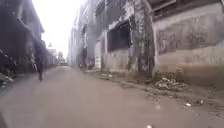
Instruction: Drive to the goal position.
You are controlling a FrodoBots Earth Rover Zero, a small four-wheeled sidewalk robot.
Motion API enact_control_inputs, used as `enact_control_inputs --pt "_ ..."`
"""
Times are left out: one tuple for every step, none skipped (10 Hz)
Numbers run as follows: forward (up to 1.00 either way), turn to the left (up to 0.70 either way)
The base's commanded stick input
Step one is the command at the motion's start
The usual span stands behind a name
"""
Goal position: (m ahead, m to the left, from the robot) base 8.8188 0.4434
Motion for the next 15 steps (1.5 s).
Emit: enact_control_inputs --pt "1.0 0.27" --pt "1.0 0.27" --pt "1.0 0.27" --pt "1.0 0.27" --pt "1.0 0.27" --pt "1.0 0.27" --pt "1.0 0.27" --pt "1.0 0.27" --pt "1.0 0.27" --pt "1.0 0.27" --pt "1.0 0.27" --pt "1.0 0.1" --pt "1.0 0.0" --pt "1.0 0.0" --pt "1.0 0.0"
